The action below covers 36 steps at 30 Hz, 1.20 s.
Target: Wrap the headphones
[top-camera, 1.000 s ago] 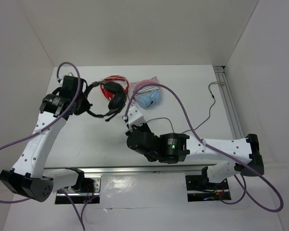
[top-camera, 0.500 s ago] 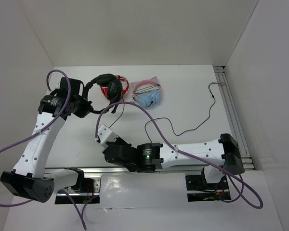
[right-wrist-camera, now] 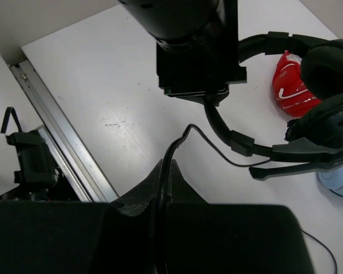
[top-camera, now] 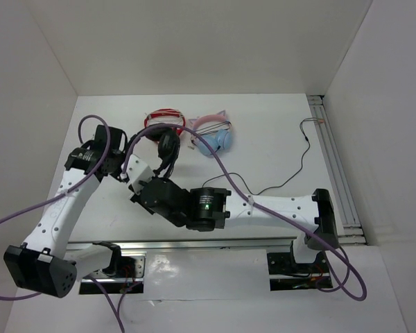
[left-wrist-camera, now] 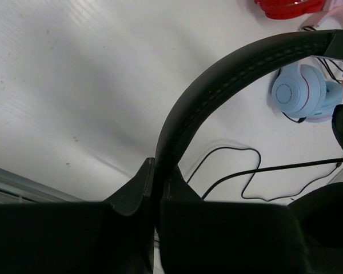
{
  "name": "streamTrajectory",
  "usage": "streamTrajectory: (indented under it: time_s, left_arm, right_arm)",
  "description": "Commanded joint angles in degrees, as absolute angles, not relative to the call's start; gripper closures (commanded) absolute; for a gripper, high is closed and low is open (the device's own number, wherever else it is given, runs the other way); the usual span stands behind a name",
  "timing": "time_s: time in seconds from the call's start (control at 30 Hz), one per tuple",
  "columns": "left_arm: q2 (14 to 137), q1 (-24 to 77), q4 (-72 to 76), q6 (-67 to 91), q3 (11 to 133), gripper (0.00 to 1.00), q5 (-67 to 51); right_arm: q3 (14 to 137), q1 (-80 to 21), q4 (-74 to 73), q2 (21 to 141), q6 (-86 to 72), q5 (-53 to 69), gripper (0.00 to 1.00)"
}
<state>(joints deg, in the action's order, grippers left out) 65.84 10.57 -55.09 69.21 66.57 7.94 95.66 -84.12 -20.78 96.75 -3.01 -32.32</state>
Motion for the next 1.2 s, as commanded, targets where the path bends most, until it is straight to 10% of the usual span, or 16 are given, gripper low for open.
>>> streamTrajectory:
  time_s: [0.0, 1.17]
  left_arm:
    - [62.8, 10.2, -49.5, 64.8, 67.9, 1.0, 6.3]
    - [56.2, 31.2, -48.9, 44.3, 54.9, 1.0, 20.7]
  right_arm:
    - [96.7, -83.0, -18.6, 96.2, -2.0, -30.4, 1.0]
    - [103.6, -71.5, -36.8, 87.7, 0.8, -36.2, 1.0]
